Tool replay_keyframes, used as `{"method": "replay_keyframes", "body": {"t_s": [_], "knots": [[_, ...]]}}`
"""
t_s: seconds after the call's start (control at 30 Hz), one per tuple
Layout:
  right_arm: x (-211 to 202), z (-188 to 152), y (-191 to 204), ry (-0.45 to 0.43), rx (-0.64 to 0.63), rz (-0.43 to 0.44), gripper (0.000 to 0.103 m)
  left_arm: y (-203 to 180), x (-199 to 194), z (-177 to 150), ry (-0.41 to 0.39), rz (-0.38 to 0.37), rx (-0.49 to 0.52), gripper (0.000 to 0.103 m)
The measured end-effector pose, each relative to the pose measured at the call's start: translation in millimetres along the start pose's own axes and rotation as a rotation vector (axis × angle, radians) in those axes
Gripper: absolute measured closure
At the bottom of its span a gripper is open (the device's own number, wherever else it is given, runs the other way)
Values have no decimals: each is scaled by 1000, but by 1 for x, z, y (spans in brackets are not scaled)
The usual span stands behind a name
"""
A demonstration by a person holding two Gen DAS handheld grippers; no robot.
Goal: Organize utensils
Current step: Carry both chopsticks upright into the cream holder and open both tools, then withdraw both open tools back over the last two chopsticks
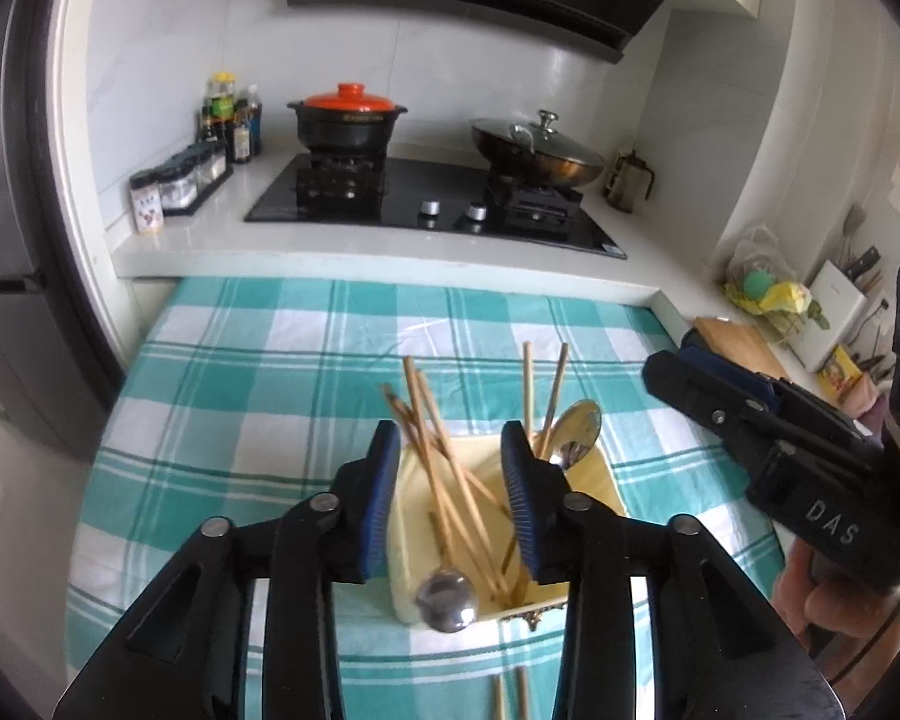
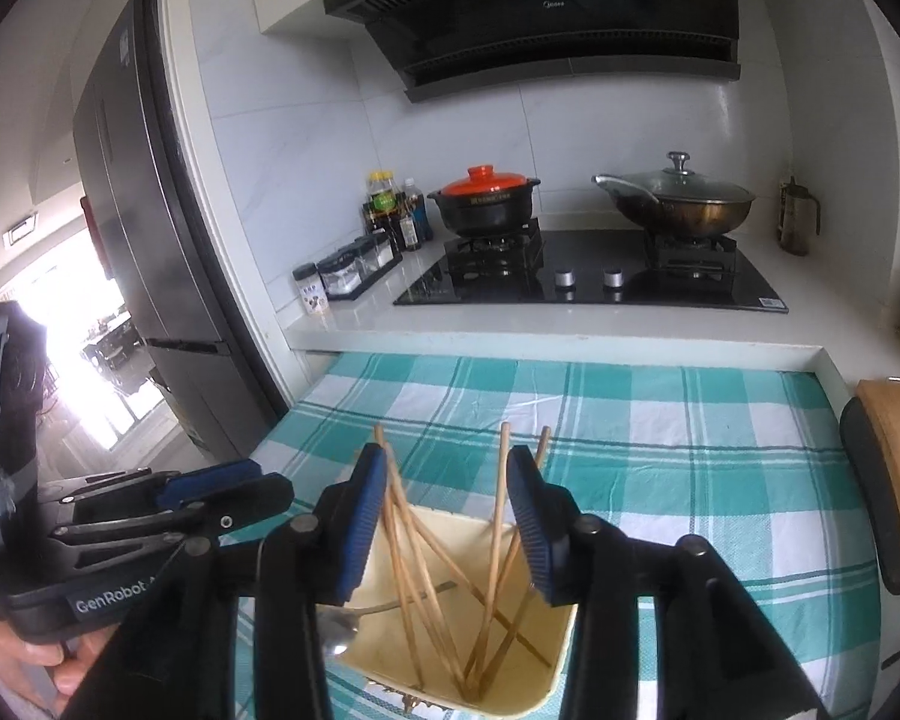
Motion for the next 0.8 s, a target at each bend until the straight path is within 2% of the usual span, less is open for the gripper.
{"method": "replay_keyframes", "body": {"t_s": [0.1, 0.17, 0.3, 0.4, 0.47, 0.67, 0.8], "knots": [[-42, 8, 12, -38, -44, 1, 60, 8, -49, -4, -37, 15, 57, 49], [-71, 3, 21, -44, -88, 5, 59, 14, -80, -18, -44, 40, 103, 35], [-115, -34, 33, 1, -165, -16, 55, 19, -121, -70, 3, 82, 207, 28], [-133, -86, 36, 52, -190, -37, 55, 18, -132, -124, 62, 97, 254, 25], [-142, -133, 35, 78, -177, -53, 55, 18, -133, -163, 99, 93, 236, 25], [-151, -285, 24, 189, 12, -82, 55, 20, -120, -272, 202, 20, 44, 25], [-159, -339, 13, 239, 89, -137, 55, 14, -116, -312, 256, 14, -30, 25]]}}
Point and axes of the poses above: each gripper's, at about its wrist camera, not at the fingertips, and x roughly the way its jaws point, y to its left, z to its top, the point moved 2 cm from there along x, roughly the way its jaws point, and after that the axes turned 3 degrees about -z, right-handed, at the moved point
